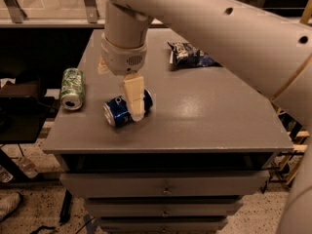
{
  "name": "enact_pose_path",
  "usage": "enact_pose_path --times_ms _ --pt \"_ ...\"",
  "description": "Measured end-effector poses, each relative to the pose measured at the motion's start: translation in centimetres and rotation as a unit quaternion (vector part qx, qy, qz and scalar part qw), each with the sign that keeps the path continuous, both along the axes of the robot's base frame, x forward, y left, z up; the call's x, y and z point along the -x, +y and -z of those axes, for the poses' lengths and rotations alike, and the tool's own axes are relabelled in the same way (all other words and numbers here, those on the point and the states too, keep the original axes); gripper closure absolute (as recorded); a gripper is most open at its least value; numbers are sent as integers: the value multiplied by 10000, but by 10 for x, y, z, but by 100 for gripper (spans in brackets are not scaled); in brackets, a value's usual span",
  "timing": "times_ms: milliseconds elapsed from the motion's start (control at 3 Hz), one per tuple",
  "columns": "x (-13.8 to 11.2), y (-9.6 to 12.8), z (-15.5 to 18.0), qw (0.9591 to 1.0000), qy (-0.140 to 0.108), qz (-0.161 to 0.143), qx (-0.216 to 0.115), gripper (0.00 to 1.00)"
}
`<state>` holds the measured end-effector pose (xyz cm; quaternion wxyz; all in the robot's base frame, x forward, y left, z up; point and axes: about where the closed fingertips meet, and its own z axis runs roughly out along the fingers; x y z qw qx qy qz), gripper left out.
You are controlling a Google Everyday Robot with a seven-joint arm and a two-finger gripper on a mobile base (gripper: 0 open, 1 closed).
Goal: Pick pepsi can
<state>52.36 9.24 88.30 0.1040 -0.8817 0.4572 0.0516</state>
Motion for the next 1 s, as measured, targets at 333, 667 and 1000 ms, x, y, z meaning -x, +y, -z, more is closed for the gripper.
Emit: enact_pose_path --times_ms 333,667,1000 --pt "-2 -15 17 9999 43 98 63 0" --pt "0 -32 34 9994 133 316 27 0" --pt "0 -38 42 9989 168 445 -28 0"
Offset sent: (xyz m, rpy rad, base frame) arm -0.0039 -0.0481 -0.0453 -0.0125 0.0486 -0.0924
